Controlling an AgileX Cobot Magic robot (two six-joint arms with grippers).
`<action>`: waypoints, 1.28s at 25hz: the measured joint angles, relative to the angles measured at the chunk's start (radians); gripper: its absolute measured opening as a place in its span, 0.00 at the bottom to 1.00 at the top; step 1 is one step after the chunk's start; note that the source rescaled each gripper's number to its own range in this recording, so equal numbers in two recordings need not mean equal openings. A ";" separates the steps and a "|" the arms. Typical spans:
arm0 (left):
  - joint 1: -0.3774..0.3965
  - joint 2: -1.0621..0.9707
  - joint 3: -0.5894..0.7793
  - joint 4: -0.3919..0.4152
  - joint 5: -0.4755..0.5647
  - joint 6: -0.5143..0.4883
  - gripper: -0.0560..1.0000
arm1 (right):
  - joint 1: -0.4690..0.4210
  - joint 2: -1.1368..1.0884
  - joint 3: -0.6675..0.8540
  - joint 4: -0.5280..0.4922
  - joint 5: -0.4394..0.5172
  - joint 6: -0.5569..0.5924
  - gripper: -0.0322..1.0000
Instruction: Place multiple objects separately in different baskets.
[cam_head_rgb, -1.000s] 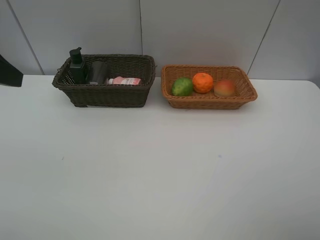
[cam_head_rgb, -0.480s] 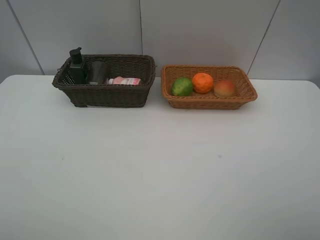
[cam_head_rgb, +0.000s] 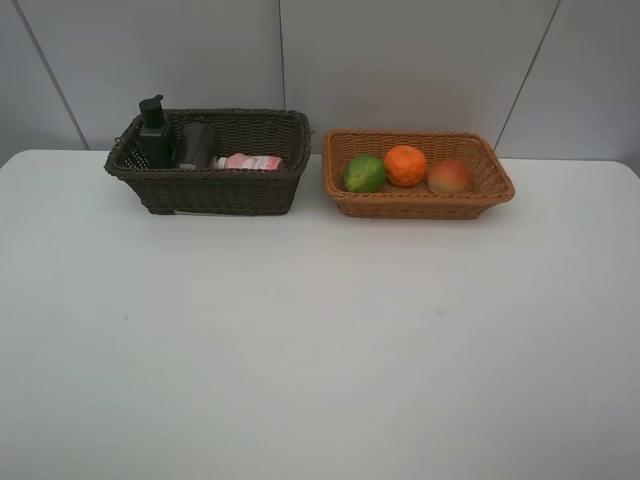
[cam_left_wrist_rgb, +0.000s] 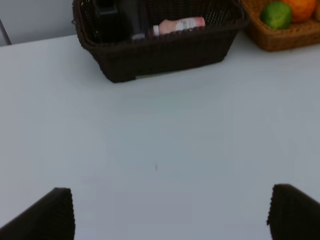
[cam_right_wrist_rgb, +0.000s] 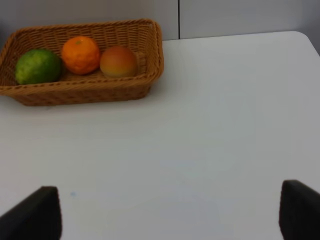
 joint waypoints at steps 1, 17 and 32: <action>0.000 0.000 0.018 0.000 0.000 0.002 1.00 | 0.000 0.000 0.000 0.000 0.000 0.000 0.89; 0.047 0.000 0.073 -0.001 -0.040 0.004 1.00 | 0.000 0.000 0.000 0.000 0.000 0.000 0.89; 0.152 0.000 0.073 -0.001 -0.040 0.004 1.00 | 0.000 0.000 0.000 0.000 0.000 0.000 0.89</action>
